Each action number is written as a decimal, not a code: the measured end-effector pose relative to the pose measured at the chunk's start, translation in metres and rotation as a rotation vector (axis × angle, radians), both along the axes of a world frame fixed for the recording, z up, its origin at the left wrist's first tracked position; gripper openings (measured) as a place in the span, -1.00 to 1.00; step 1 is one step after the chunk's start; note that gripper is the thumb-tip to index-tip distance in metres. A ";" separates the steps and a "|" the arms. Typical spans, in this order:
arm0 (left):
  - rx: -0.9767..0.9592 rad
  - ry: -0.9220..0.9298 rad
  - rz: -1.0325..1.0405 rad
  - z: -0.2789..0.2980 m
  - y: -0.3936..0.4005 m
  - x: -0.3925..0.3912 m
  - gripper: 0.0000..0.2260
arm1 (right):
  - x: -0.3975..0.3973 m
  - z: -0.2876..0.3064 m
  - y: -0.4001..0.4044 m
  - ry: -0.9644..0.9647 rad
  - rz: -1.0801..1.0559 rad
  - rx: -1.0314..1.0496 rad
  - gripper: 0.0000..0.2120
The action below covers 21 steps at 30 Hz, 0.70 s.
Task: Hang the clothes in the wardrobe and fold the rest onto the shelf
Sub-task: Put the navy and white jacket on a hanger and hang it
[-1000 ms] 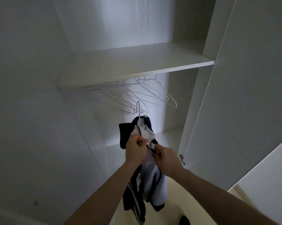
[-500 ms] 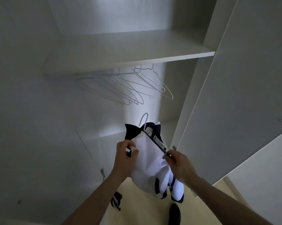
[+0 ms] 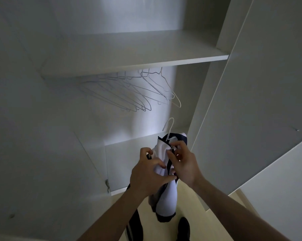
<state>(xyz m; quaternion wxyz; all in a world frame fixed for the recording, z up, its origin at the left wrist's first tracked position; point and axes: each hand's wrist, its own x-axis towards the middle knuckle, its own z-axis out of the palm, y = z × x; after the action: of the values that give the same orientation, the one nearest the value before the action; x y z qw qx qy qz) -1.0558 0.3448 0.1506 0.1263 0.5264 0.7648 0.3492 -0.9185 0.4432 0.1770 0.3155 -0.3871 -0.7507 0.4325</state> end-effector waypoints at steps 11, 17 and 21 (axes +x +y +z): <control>-0.026 0.077 0.171 0.008 0.003 -0.015 -0.64 | -0.014 0.049 0.006 0.003 0.044 -0.111 -0.85; -0.033 0.093 0.129 0.011 -0.007 -0.021 -0.67 | -0.007 0.046 0.024 -0.277 0.148 0.303 -0.78; -0.031 0.138 0.134 0.003 -0.010 -0.022 -0.69 | -0.010 0.043 0.031 -0.305 0.173 0.360 -0.86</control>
<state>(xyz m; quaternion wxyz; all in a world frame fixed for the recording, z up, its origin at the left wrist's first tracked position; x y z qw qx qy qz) -1.0774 0.3347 0.1534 0.0581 0.4947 0.8106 0.3079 -0.9287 0.4743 0.2195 0.2243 -0.3199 -0.8848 0.2539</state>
